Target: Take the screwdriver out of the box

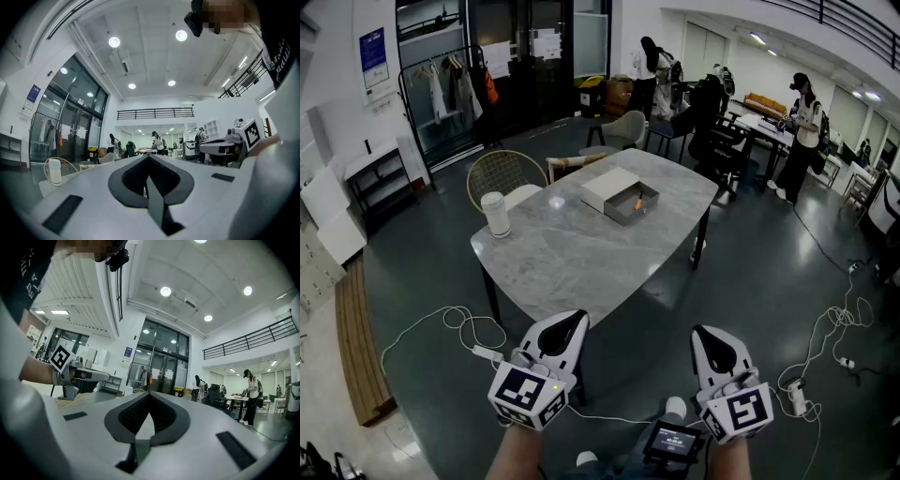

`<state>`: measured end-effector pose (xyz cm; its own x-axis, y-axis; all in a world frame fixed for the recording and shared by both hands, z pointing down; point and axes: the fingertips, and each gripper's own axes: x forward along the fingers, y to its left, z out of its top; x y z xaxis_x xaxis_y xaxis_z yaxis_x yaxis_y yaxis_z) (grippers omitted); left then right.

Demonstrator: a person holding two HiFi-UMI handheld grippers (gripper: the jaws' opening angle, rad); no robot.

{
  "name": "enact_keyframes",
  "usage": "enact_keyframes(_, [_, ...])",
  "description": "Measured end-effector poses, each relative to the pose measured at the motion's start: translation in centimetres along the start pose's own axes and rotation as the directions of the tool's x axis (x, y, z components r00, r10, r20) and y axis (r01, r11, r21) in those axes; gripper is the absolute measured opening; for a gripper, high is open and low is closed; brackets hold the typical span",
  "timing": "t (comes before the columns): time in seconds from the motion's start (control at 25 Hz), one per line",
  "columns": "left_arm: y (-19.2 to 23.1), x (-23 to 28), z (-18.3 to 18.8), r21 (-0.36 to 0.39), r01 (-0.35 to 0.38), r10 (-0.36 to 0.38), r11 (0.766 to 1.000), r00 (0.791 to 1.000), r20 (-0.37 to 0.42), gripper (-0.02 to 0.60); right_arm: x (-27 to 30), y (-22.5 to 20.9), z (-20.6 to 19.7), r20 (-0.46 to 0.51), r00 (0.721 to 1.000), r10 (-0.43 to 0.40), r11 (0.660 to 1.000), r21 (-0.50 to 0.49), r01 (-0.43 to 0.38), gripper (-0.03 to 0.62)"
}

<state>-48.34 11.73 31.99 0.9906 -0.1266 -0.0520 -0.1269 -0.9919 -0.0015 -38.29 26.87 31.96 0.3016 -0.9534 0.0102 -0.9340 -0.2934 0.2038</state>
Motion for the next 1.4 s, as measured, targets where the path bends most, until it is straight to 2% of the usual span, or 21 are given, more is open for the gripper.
enact_keyframes(0.28, [0.6,3.7,0.0,0.013,-0.028,0.028,1.0,0.999,-0.017,0.012,2.7,-3.8,-0.3,0.035,0.999,0.002,0.999,0.033,-0.003,0.025])
enact_keyframes(0.44, [1.0,7.3,0.0,0.014,-0.07,0.07,0.997,0.997,-0.03,0.012,5.0,-6.8,-0.8,0.051,0.997,0.051,0.998,0.046,-0.053,0.025])
enact_keyframes(0.8, [-0.9,20.0,-0.4,0.005,-0.164,0.164,0.986,0.986,-0.038,0.013,9.9,-18.4,-3.1,0.053,0.984,0.167,0.984,0.05,-0.17,0.025])
enact_keyframes(1.04, [-2.1,27.5,0.3,-0.019,-0.237,0.236,0.971,0.972,-0.014,0.012,11.7,-26.0,-4.5,0.034,0.971,0.235,0.971,0.027,-0.236,0.025])
enact_keyframes(1.24, [-3.1,31.0,0.1,-0.02,-0.254,0.254,0.967,0.967,-0.018,0.012,12.7,-30.4,-5.2,0.036,0.973,0.229,0.973,0.032,-0.23,0.025])
enact_keyframes(1.4, [-2.4,32.7,0.1,-0.012,-0.262,0.262,0.965,0.965,-0.023,0.012,13.9,-31.6,-5.5,0.046,0.972,0.231,0.972,0.039,-0.232,0.025])
